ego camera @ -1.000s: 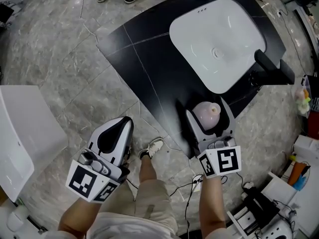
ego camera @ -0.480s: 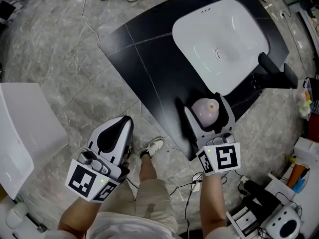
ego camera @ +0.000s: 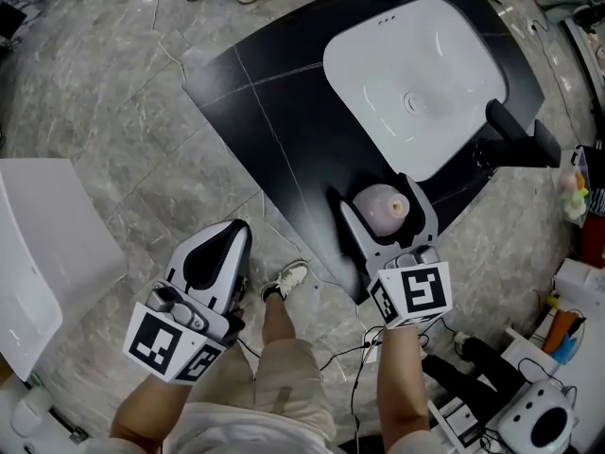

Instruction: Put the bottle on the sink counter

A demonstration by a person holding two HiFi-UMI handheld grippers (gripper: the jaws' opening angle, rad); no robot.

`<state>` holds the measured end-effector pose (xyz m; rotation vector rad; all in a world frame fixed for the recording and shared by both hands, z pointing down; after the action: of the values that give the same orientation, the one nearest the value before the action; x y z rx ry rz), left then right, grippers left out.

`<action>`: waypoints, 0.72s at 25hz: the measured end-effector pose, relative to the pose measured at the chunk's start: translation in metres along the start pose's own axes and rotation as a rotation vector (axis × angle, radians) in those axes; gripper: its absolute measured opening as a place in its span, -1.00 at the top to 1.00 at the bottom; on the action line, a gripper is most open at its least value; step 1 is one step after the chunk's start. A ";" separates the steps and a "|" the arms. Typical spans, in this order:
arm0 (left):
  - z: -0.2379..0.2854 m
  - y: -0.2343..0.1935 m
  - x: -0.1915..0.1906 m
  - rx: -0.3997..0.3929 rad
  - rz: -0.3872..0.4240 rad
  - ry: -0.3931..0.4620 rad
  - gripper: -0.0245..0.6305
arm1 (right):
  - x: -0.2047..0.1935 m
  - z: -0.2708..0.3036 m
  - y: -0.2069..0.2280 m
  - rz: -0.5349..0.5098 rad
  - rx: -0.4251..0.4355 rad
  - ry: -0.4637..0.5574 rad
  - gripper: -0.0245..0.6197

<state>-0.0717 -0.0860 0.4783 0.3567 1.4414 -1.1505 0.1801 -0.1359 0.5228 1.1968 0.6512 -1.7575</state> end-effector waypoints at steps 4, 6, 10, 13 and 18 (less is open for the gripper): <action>-0.001 0.000 -0.001 -0.002 -0.003 -0.001 0.88 | -0.001 0.005 -0.003 -0.031 0.007 -0.050 -0.35; -0.002 0.001 -0.002 -0.004 -0.006 0.000 0.88 | -0.001 0.006 -0.003 -0.037 0.006 -0.064 -0.35; -0.003 0.002 -0.002 -0.010 -0.007 0.000 0.88 | -0.003 0.008 -0.004 -0.049 0.005 -0.081 -0.35; -0.005 0.003 -0.001 -0.013 -0.005 0.001 0.88 | -0.003 0.008 -0.006 -0.061 0.010 -0.095 -0.35; -0.010 0.005 0.002 -0.016 -0.001 -0.001 0.88 | -0.003 0.008 -0.007 -0.060 0.005 -0.096 -0.35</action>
<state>-0.0743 -0.0771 0.4728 0.3440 1.4496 -1.1390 0.1709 -0.1385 0.5280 1.0988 0.6313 -1.8557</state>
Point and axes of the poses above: the fingertips, and each gripper's own axes: z forward along the fingers, y to its right, x out of its top, the point moved 8 cm from there along -z, backward along the fingers, and after that the axes turned 2 degrees about y, right-handed, at the moved point
